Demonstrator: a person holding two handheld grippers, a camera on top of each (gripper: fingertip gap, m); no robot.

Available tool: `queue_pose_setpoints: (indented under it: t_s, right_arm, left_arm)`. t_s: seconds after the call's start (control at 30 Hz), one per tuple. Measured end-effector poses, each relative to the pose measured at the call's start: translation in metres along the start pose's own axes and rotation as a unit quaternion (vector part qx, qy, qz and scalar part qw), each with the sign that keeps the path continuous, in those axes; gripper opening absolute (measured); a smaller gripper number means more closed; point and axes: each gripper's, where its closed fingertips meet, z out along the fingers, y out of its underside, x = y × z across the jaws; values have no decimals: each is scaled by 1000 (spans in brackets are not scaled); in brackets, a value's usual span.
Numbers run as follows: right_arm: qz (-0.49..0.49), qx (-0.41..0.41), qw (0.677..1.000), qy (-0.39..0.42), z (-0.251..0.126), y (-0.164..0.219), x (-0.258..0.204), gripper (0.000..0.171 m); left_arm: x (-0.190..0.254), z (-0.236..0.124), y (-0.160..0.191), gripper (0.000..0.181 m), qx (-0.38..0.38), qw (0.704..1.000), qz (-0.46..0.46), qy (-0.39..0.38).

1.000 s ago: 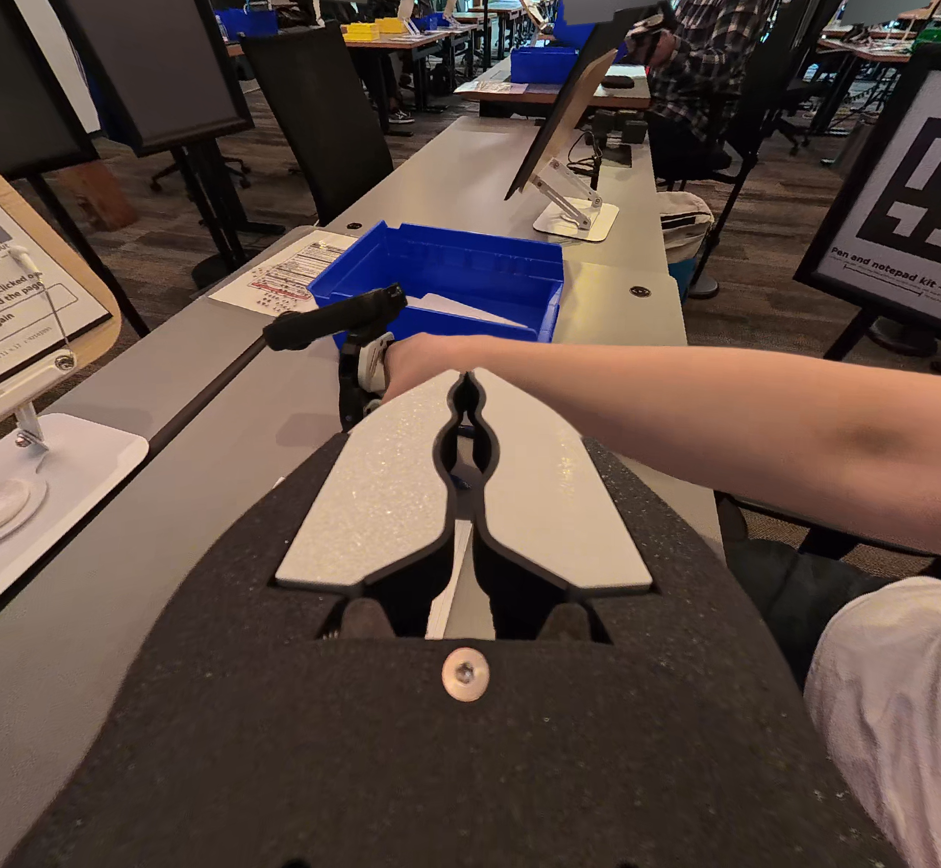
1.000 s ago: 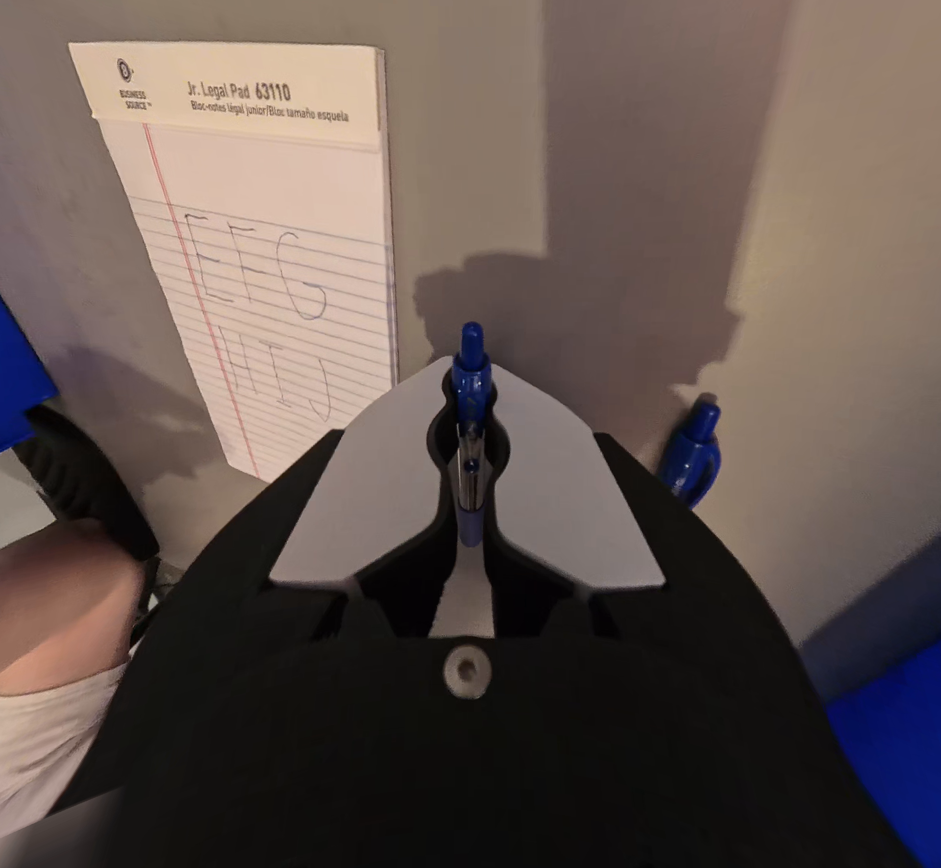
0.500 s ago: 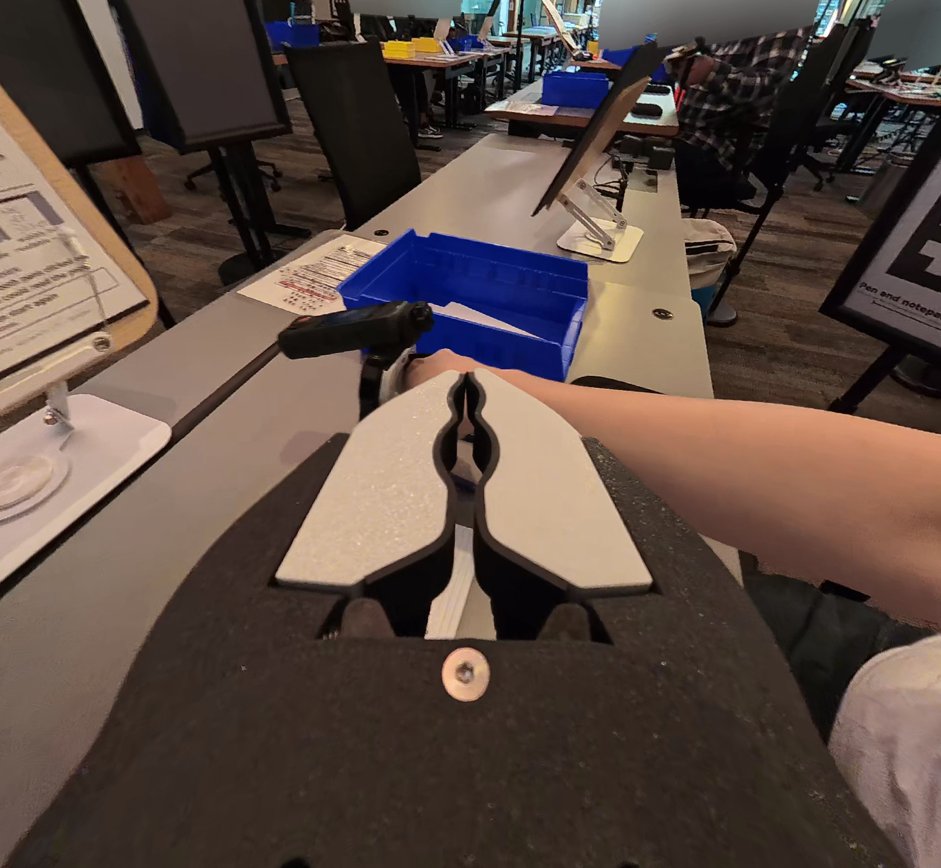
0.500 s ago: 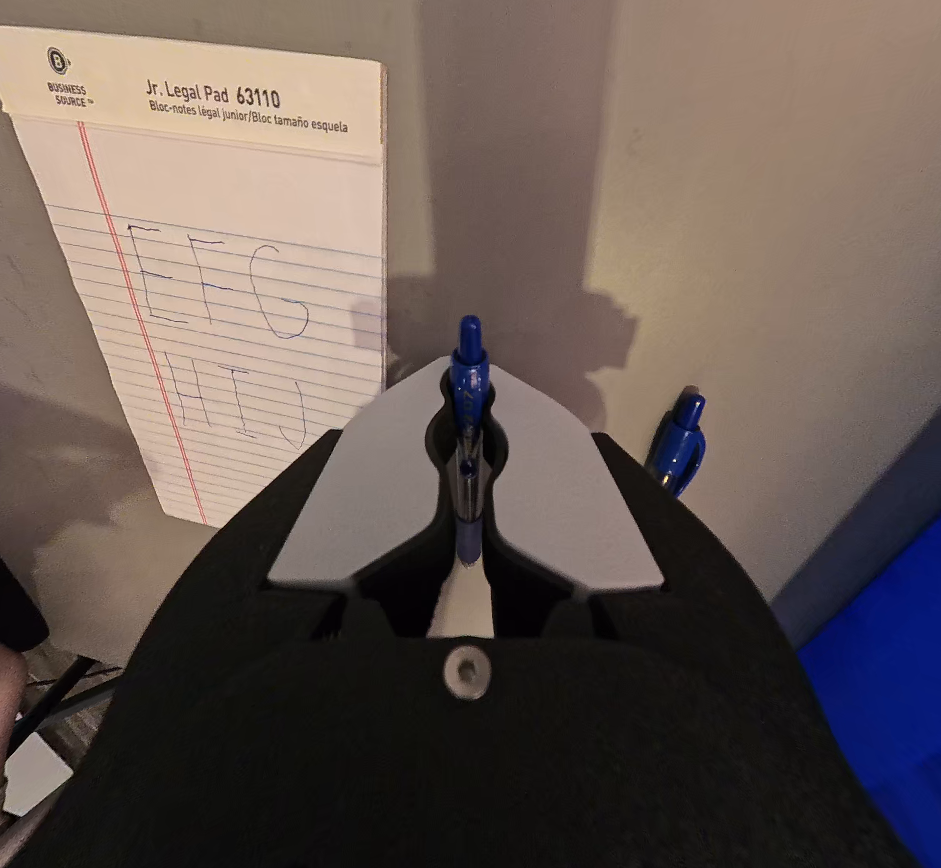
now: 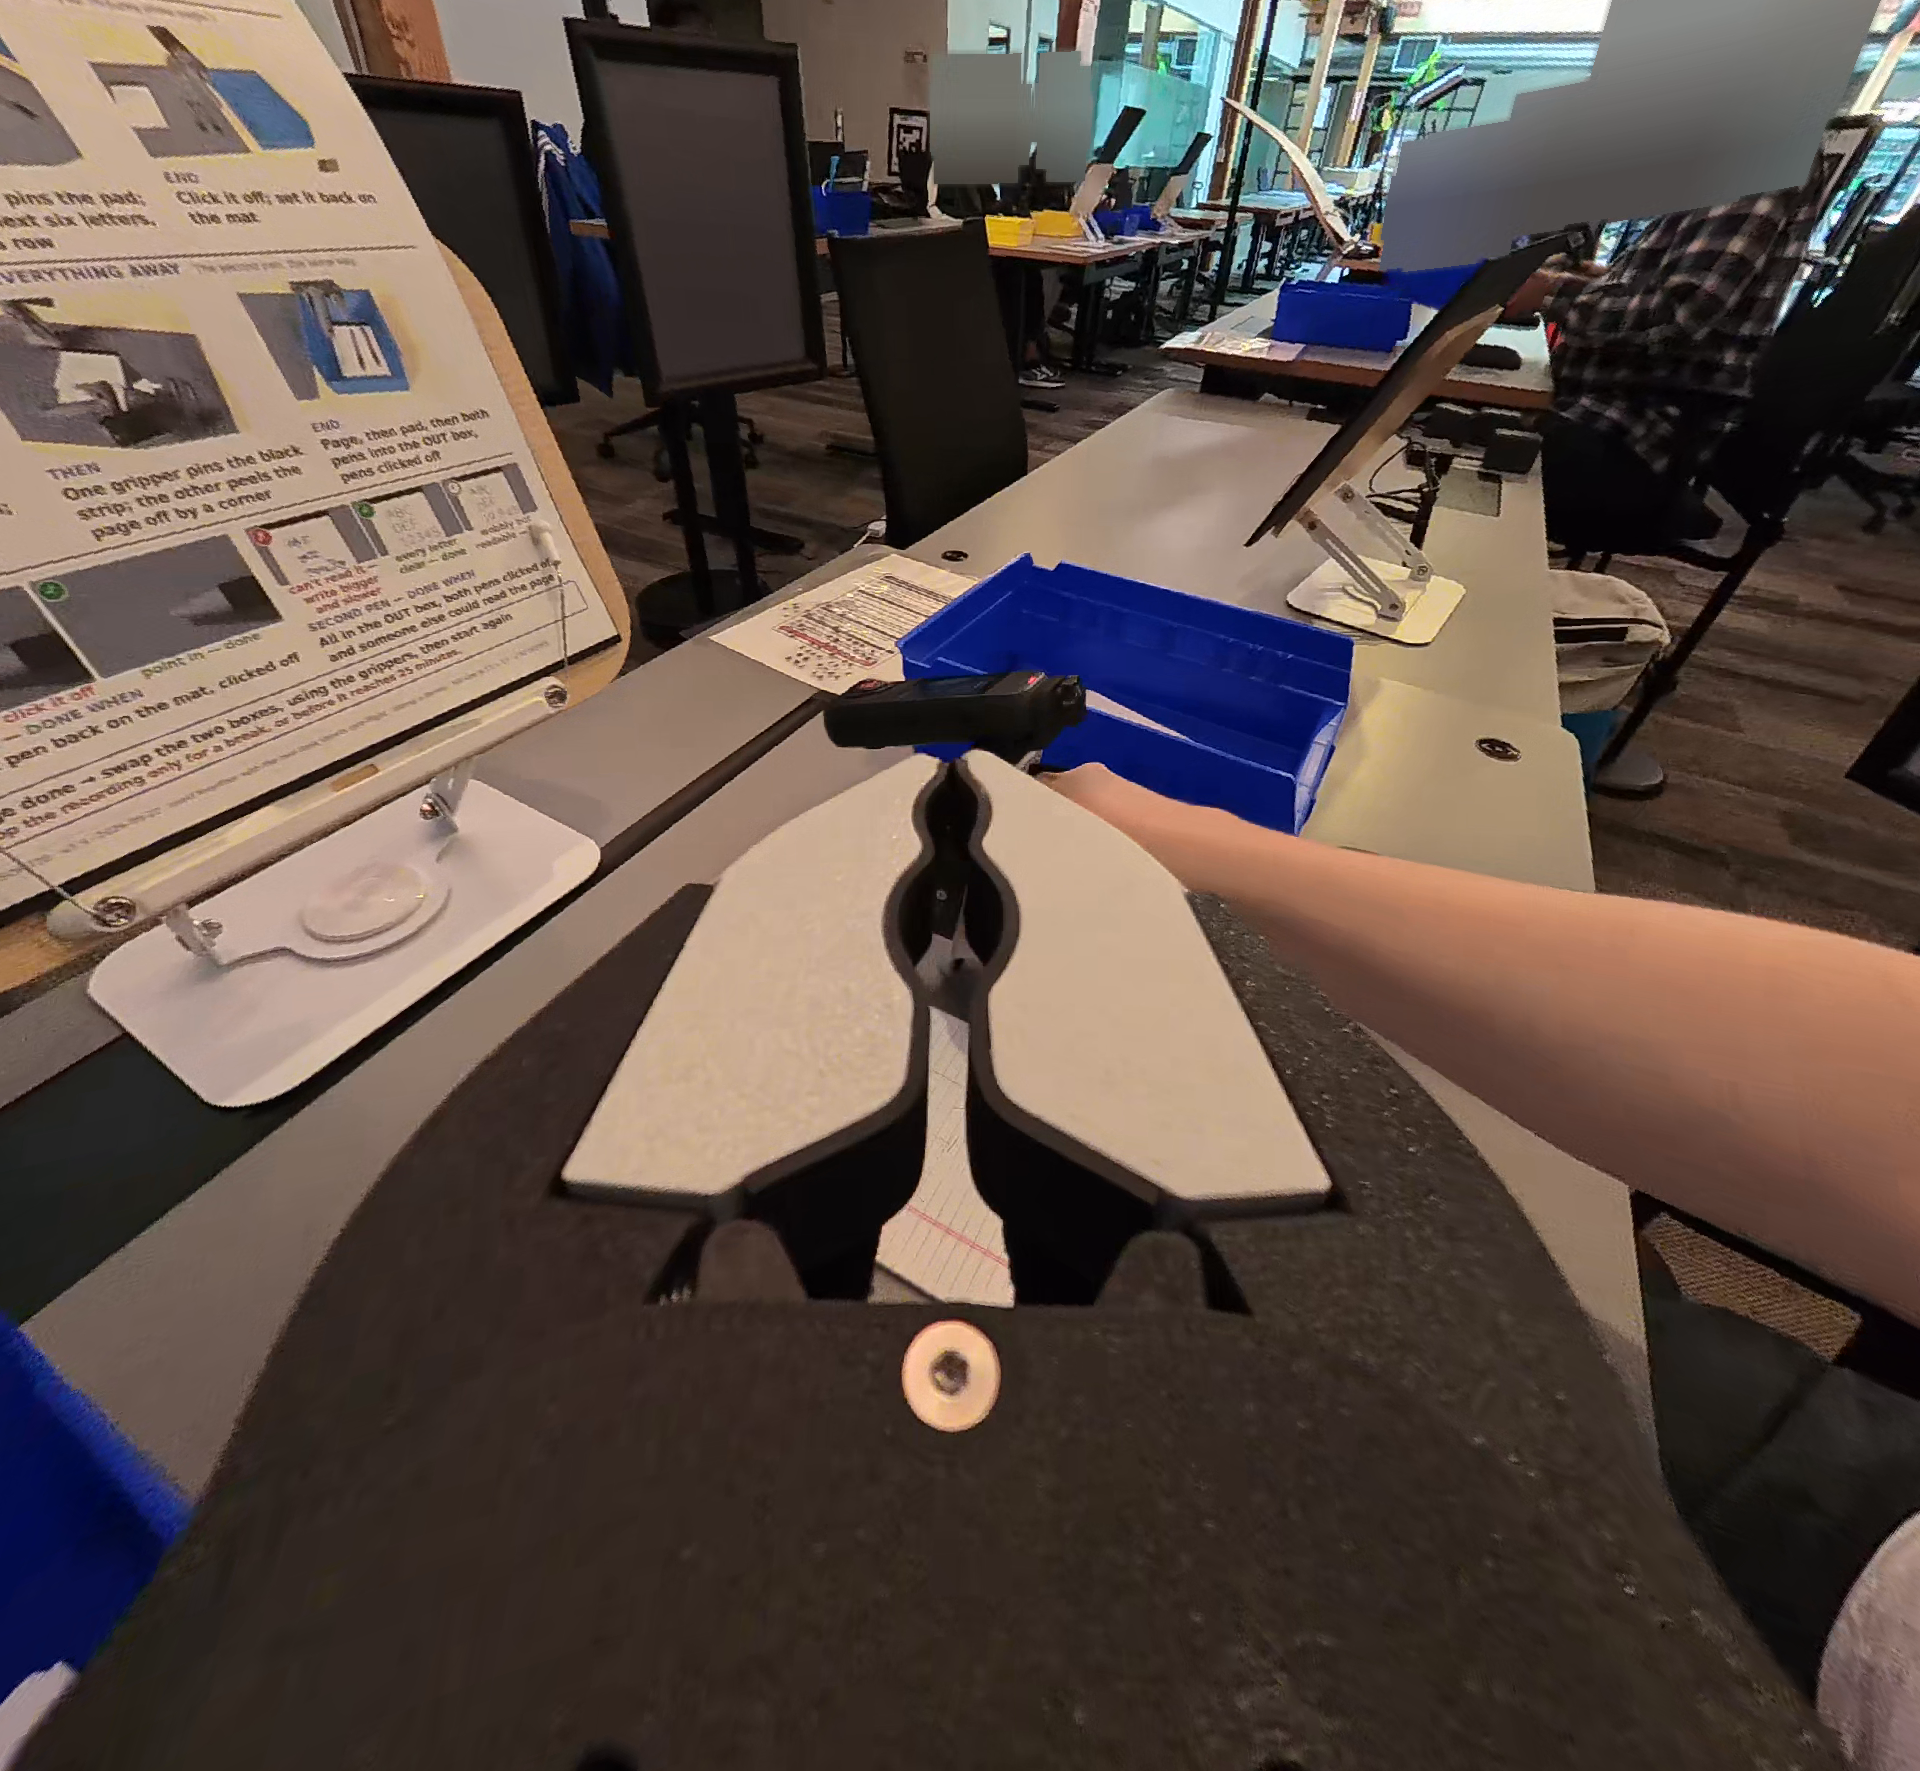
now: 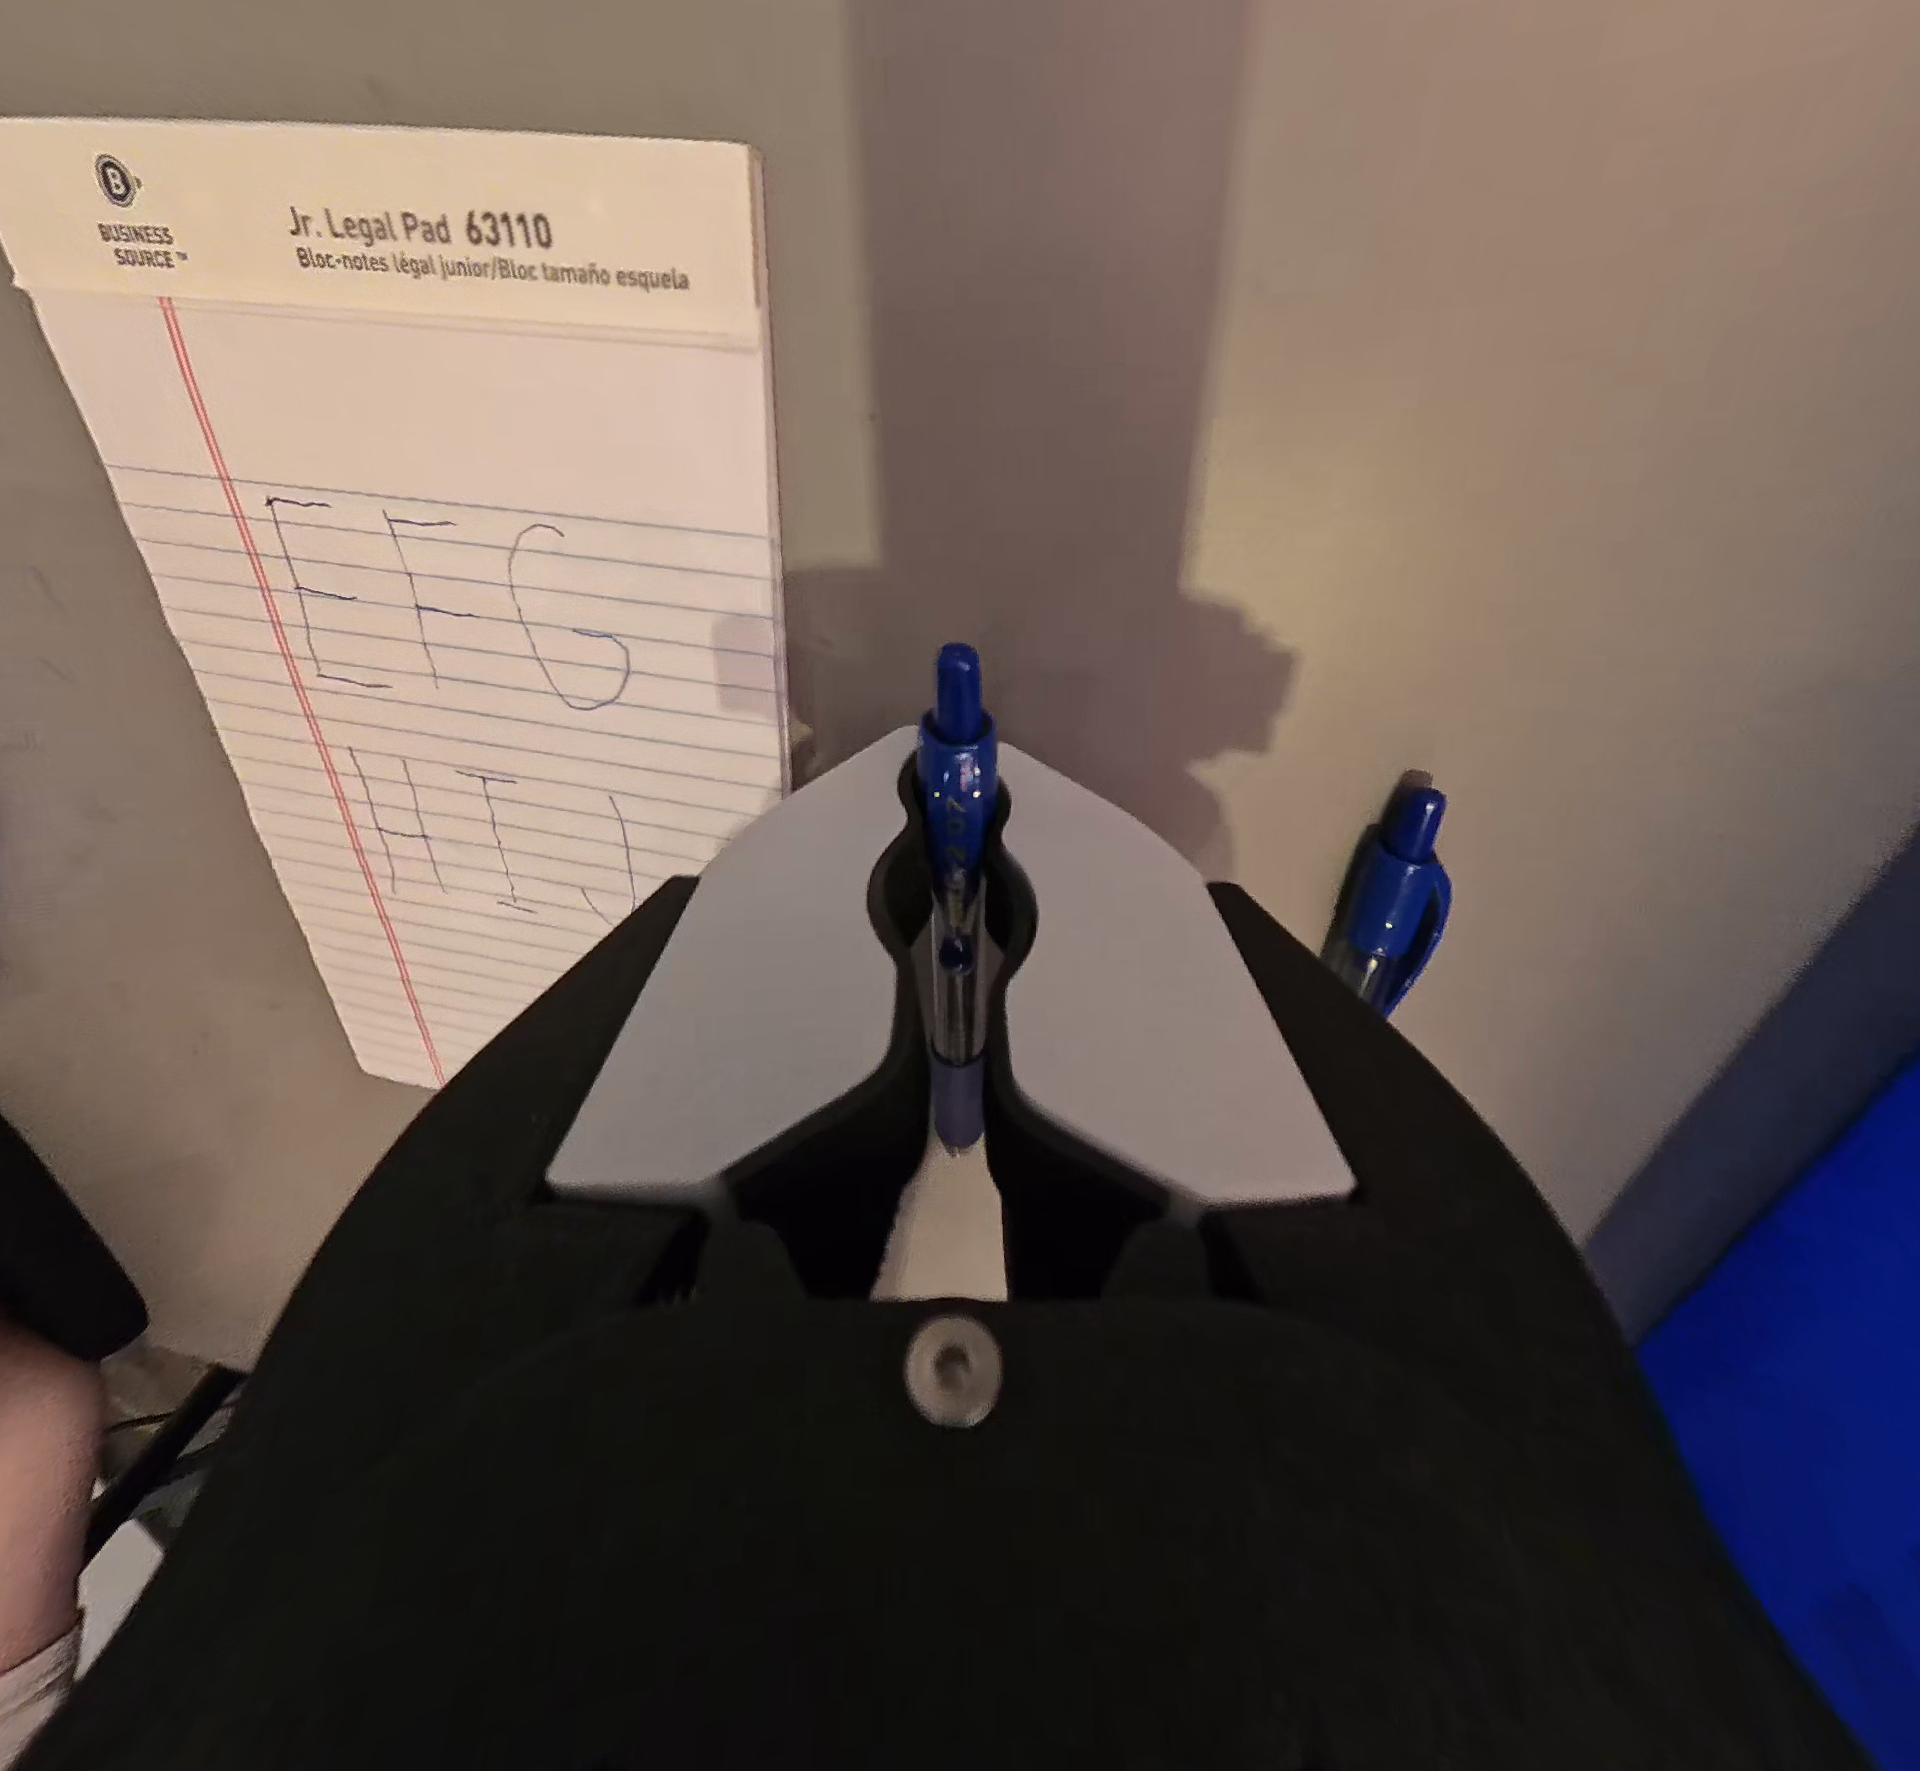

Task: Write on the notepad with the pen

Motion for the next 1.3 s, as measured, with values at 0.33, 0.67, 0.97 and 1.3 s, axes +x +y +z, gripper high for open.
queue_pose_setpoints:
  t_s: [0.33,0.67,0.97,1.3]
  right_arm:
    - [-3,28,1000,11,0,-2,-1,4]
    - [-17,52,999,5,0,-2,-1,4]
    - [-34,74,997,17,0,-2,-2,7]
    - [-33,86,996,6,-1,-1,-2,8]
  left_arm:
    - [10,1,0,0,-2,1000,1,19]
    - [15,0,-1,0,-1,1000,0,28]
    - [15,-3,-4,0,3,1000,-1,31]
    - [20,-5,-5,1,3,999,4,36]
